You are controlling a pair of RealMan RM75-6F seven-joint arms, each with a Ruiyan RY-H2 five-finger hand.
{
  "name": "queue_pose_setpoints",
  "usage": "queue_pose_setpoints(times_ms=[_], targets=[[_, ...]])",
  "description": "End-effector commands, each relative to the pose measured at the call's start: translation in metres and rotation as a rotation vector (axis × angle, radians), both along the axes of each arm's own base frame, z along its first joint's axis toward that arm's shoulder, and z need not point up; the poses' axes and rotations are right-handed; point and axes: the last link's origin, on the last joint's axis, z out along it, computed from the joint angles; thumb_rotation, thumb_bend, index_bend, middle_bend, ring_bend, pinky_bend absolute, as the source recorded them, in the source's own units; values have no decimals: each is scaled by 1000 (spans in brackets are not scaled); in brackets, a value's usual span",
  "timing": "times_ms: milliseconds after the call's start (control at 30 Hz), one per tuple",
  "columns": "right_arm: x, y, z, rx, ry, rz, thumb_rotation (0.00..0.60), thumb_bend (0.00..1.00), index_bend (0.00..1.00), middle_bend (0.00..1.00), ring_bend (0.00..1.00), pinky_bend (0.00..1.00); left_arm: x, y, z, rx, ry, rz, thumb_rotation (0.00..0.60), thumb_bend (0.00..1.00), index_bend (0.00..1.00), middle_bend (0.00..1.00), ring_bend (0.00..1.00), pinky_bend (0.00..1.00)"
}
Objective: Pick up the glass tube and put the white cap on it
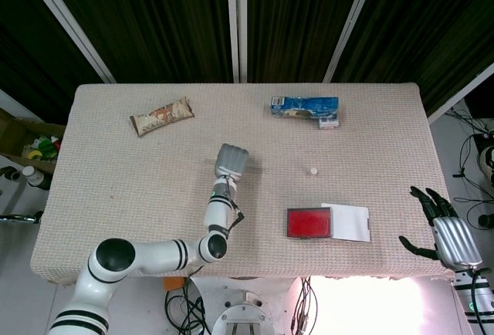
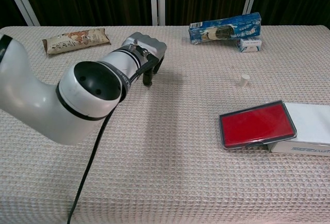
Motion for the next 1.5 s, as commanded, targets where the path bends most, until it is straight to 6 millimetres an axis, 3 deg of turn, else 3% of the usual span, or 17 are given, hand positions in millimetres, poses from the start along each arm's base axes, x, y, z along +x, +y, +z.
queue_pose_setpoints(times_ms=[33,200,667,1033,1300,1500], targets=[[0,0,0,-1,1,-1,600,176,60,188,44,175,1,0,-1,1,-4,-3,600,323,456,450,745,1000],[1,1,1,0,4,-6,600,169,60,188,44,175,0,1,-1,7,-2,-8,600,379,475,457,750,1000],[2,1,0,3,9,-11,600,160,60,188,44,175,-3,1,-5,5,-7,-10,600,371,475,457,750,1000],[1,1,1,2,9,-18,600,160,60,188,44,177,-5,7,-1,33,-54,-27,600,473,583,561,781,1000],[3,-2,1,7,-7,-6,600,160,60,197,46,187,-27,11,29,61,-196,-52,600,523,634,621,788,1000],[12,-13,-3,44,-18,37,600,172,87,242,117,246,-52,-1,60,68,-337,-93,600,522,634,631,790,1000]])
